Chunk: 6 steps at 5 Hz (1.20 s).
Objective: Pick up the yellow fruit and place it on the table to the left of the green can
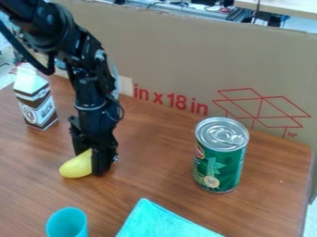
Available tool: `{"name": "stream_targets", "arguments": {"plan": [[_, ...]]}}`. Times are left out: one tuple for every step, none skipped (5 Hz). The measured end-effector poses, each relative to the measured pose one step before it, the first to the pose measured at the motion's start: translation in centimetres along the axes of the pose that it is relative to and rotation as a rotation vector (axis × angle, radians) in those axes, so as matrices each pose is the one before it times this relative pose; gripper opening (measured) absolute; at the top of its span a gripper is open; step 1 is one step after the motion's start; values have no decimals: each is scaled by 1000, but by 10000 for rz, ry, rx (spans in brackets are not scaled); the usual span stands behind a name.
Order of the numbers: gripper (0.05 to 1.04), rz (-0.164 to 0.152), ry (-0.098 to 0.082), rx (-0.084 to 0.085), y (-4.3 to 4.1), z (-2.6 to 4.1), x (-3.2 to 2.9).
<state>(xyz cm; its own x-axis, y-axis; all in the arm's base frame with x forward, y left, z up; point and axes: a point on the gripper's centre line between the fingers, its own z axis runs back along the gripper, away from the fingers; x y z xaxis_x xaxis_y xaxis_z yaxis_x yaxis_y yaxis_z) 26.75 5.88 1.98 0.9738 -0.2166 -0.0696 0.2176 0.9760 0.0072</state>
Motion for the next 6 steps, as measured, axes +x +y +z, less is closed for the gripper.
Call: {"name": "stream_targets", "arguments": {"plan": [[657,75,8,63,93,-62,192],[945,-575,77,-435,-804,333,-885],[1010,504,-1088,-421,1342,3895,-1412],[1004,280,-562,-229,1081,2789,-1579],[1002,210,401,571,1805,2158,-2054],[1002,-122,473,339,938,838,-841]]}}
